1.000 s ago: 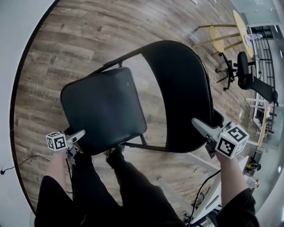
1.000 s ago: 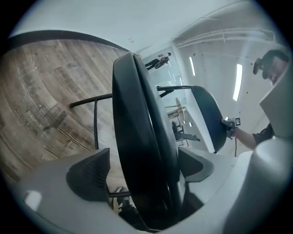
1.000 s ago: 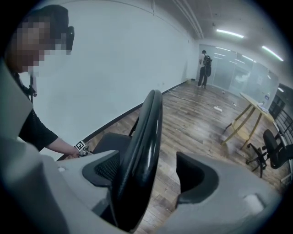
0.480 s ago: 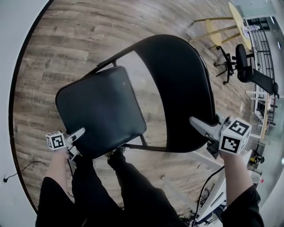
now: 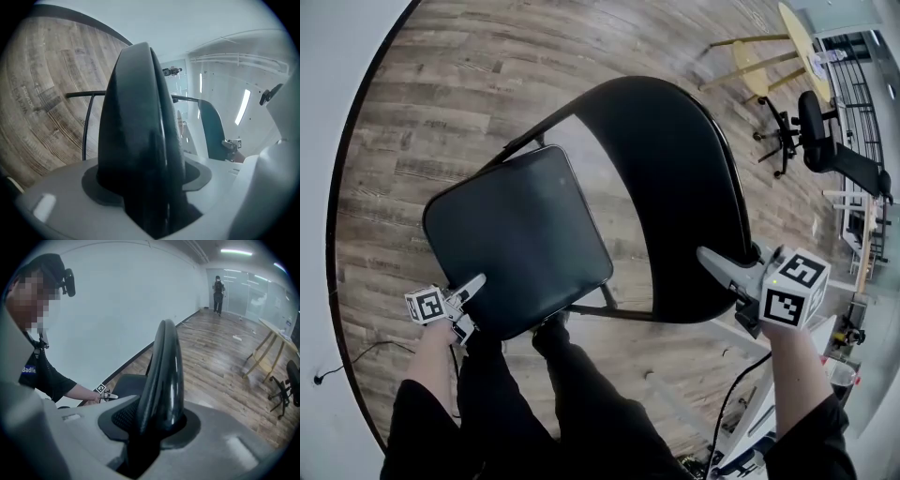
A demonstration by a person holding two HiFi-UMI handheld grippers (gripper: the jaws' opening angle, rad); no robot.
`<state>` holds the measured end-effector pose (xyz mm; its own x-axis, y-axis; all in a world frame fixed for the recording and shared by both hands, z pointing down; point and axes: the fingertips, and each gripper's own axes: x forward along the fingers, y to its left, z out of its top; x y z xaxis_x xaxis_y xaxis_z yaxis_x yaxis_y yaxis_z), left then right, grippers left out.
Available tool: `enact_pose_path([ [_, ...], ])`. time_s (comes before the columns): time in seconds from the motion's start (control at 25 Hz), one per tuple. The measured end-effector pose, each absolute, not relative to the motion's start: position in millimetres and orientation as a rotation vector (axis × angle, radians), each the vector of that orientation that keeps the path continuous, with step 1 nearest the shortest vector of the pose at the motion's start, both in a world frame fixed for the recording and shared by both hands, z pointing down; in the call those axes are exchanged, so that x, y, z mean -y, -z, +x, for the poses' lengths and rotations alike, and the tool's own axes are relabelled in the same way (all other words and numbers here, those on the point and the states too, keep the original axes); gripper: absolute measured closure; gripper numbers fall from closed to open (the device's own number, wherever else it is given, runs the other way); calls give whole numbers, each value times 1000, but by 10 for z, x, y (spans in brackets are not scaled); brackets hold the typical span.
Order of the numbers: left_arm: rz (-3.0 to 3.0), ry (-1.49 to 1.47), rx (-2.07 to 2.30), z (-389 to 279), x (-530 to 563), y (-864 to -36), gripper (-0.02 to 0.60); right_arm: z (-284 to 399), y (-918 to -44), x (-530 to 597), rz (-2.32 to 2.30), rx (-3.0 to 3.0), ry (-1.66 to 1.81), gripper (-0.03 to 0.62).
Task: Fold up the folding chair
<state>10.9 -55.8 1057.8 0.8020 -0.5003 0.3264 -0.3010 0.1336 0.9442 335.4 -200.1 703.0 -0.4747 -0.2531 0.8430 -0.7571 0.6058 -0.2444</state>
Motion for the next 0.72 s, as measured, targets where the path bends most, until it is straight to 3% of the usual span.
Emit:
enact_pose_path([
  [0.72, 1389, 158, 769, 316, 504, -10033, 305, 2931, -6662, 1752, 763, 2009, -708, 509],
])
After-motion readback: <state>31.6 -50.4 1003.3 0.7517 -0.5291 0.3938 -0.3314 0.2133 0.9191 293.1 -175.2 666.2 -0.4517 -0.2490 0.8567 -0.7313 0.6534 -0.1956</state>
